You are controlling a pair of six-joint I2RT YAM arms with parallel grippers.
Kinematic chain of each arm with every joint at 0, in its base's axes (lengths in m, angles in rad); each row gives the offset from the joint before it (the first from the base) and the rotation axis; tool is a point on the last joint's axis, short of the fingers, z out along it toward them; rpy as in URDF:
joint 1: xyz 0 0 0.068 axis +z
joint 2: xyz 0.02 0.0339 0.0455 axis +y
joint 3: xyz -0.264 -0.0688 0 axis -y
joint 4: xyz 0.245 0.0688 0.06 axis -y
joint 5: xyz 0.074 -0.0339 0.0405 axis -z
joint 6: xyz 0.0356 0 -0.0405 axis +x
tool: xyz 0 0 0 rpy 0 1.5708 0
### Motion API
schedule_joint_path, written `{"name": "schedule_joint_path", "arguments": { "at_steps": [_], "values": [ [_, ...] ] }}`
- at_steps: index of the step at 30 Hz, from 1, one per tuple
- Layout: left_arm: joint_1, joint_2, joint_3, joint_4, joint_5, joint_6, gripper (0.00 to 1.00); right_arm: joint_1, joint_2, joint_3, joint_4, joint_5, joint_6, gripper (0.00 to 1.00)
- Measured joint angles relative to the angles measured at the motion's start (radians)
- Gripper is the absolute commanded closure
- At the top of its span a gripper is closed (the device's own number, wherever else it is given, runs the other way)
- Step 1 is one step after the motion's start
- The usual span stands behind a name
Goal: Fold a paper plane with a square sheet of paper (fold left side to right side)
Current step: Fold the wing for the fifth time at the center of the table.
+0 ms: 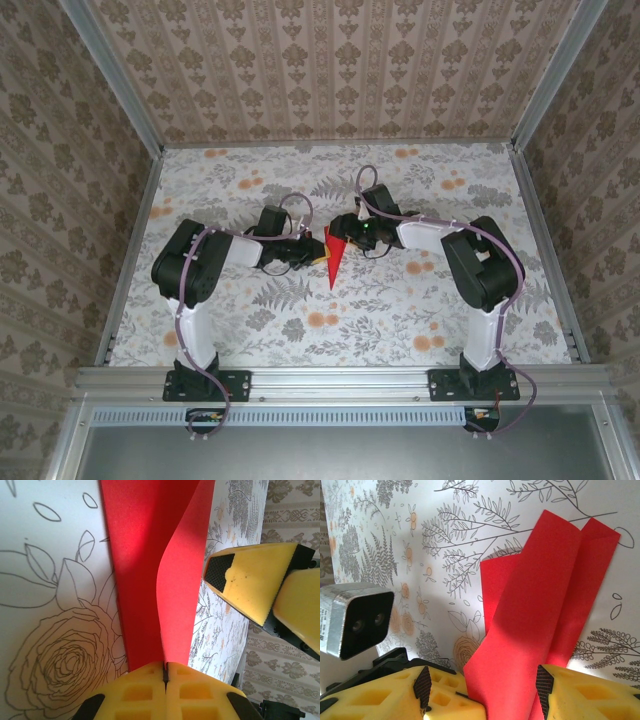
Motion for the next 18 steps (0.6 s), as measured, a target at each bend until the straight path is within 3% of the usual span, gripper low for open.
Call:
{"name": "schedule_joint_path", "arguments": {
  "at_steps": [18],
  "values": [
    [0.0,0.004,0.0,-0.008,0.0,0.0,0.97,0.007,0.027,0.008,-0.014,0.003,0.0,0.39]
  ]
}}
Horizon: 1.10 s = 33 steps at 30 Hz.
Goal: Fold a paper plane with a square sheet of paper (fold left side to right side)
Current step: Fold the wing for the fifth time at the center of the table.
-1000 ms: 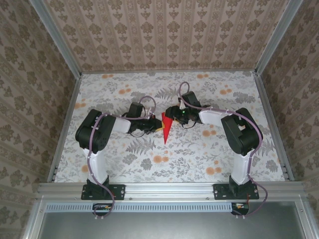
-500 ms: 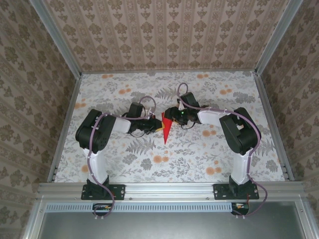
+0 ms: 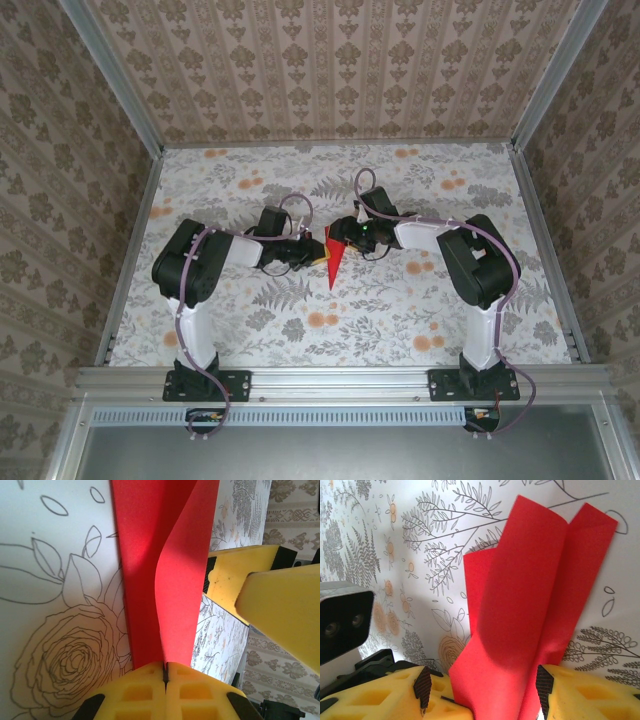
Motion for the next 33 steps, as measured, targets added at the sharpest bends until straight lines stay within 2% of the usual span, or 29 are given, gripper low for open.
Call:
{"name": "schedule_joint_path", "arguments": {
  "at_steps": [33],
  "values": [
    [0.0,0.0,0.016,-0.012,0.0,0.01,0.96,0.004,0.056,0.095,-0.124,0.005,-0.03,0.39]
  ]
}}
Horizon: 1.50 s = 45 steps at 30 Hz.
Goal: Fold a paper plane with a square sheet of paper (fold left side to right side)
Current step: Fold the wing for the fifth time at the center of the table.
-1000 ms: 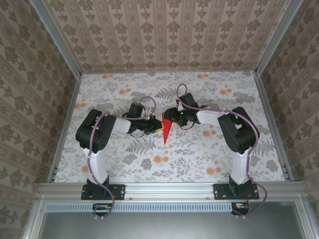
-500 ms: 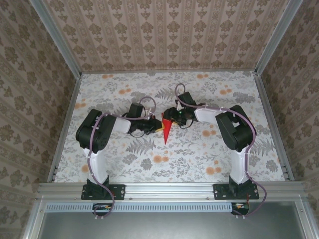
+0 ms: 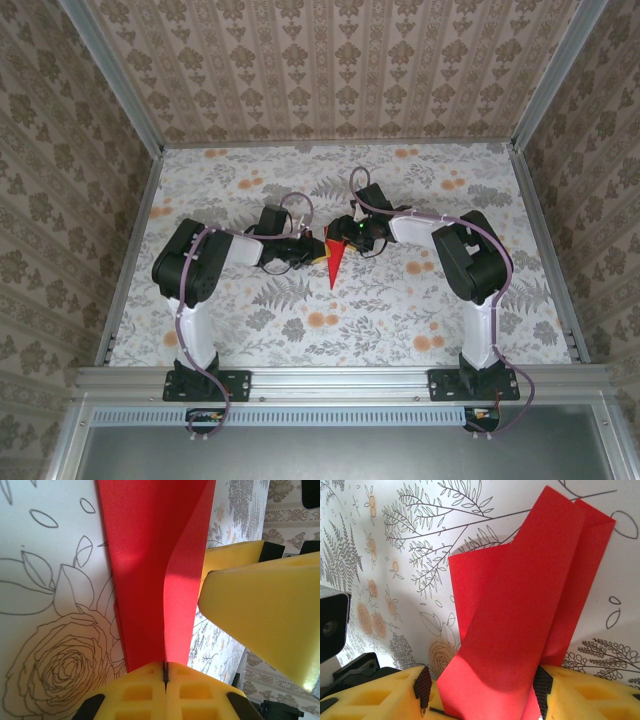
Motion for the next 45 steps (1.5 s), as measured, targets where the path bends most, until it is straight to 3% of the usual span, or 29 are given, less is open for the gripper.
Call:
{"name": "schedule_joint_path", "arguments": {
  "at_steps": [34,40,45],
  "values": [
    [0.0,0.035,0.039,-0.064,0.003,0.035,0.97,-0.003,-0.022,-0.001,-0.022,0.007,-0.004,0.36],
    [0.0,0.035,0.044,-0.075,0.001,0.043,0.97,-0.006,-0.089,-0.027,-0.035,0.03,-0.005,0.43],
    [0.0,0.037,0.048,-0.082,0.003,0.043,0.97,-0.007,-0.101,-0.032,-0.022,0.031,-0.004,0.55]
  ]
}}
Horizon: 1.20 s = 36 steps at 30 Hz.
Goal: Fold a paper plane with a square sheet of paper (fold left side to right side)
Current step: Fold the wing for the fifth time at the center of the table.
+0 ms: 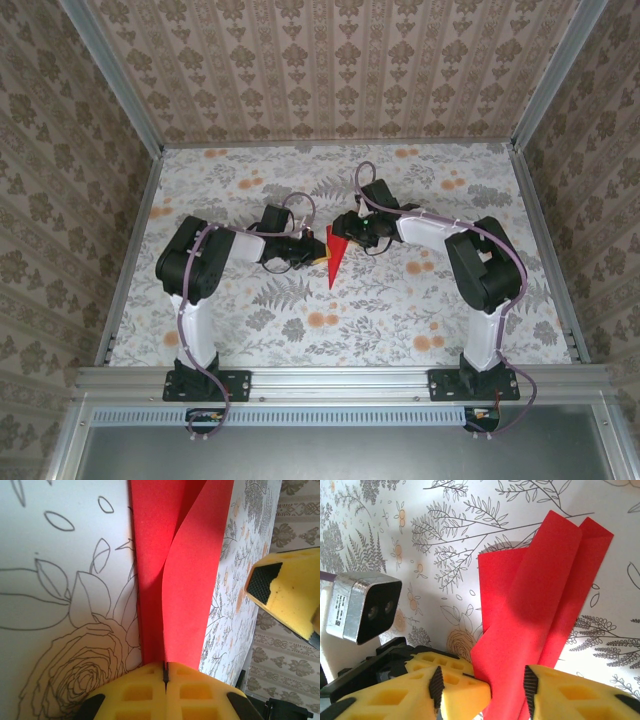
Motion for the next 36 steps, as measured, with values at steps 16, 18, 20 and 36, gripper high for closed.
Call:
{"name": "schedule_joint_path", "arguments": {
  "at_steps": [16,18,20,36],
  "values": [
    [0.0,0.0,0.009,-0.023,0.0,0.022,0.98,0.003,0.08,0.057,0.007,-0.019,-0.01,0.55],
    [0.0,0.001,0.011,-0.027,0.0,0.024,0.97,0.003,0.086,0.061,-0.006,-0.017,-0.02,0.55],
    [0.0,0.002,0.013,-0.033,0.0,0.026,0.97,0.003,0.088,0.062,-0.019,-0.016,-0.027,0.55],
    [-0.001,0.003,0.022,-0.049,0.0,0.026,0.97,0.004,0.109,0.067,-0.066,0.011,-0.049,0.55]
  ]
}}
